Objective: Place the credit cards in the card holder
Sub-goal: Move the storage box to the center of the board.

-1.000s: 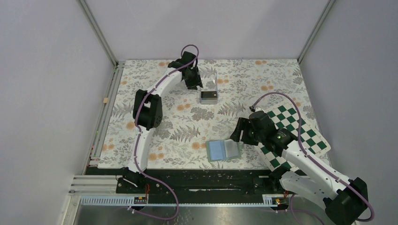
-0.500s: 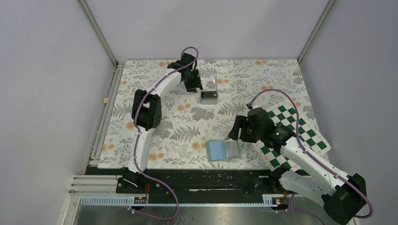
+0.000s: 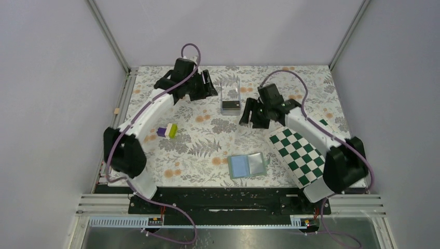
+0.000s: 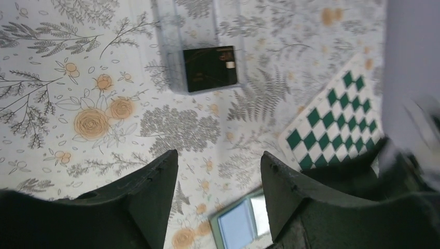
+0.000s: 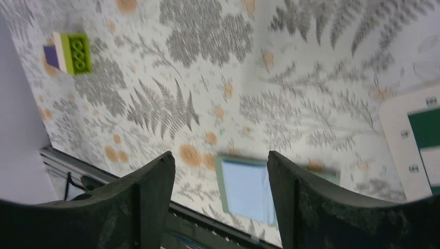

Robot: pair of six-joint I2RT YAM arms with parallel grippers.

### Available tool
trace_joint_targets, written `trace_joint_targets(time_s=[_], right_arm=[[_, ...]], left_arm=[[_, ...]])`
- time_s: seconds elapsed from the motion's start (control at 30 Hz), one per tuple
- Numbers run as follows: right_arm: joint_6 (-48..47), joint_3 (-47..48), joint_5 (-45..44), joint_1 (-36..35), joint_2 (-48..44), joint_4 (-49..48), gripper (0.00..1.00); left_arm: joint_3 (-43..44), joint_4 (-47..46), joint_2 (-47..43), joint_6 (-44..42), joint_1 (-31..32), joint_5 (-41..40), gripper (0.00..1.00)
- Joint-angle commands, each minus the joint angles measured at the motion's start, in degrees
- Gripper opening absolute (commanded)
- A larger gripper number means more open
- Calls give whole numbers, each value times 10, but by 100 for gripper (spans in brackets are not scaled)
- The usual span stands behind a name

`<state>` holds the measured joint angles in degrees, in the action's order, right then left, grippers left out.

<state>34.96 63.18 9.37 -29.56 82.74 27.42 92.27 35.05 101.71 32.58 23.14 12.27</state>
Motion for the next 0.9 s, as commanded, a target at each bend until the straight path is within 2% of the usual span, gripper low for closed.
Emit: trace_joint_targets(time_s=[0.0, 0.2, 0.3, 0.4, 0.6, 0.73, 0.87], right_arm=[[-16, 129, 59, 37, 114, 14, 72], [-37, 318, 39, 57, 274, 101, 72], [-49, 392, 16, 61, 336, 132, 63], [-56, 444, -16, 64, 383, 162, 61], [-53, 519, -26, 64, 460, 199, 54], [-56, 550, -31, 64, 487, 214, 46], [-62, 553, -30, 64, 493, 216, 31]], left_arm=[[-74, -81, -126, -23, -3, 24, 61], [-169, -130, -249, -30, -3, 100, 66], [-208, -141, -281, -28, -3, 132, 66], [-237, -149, -303, -26, -3, 161, 66], [-298, -167, -338, -7, -3, 190, 66], [-329, -168, -362, -4, -3, 188, 67], [-341, -168, -377, -2, -3, 187, 67]])
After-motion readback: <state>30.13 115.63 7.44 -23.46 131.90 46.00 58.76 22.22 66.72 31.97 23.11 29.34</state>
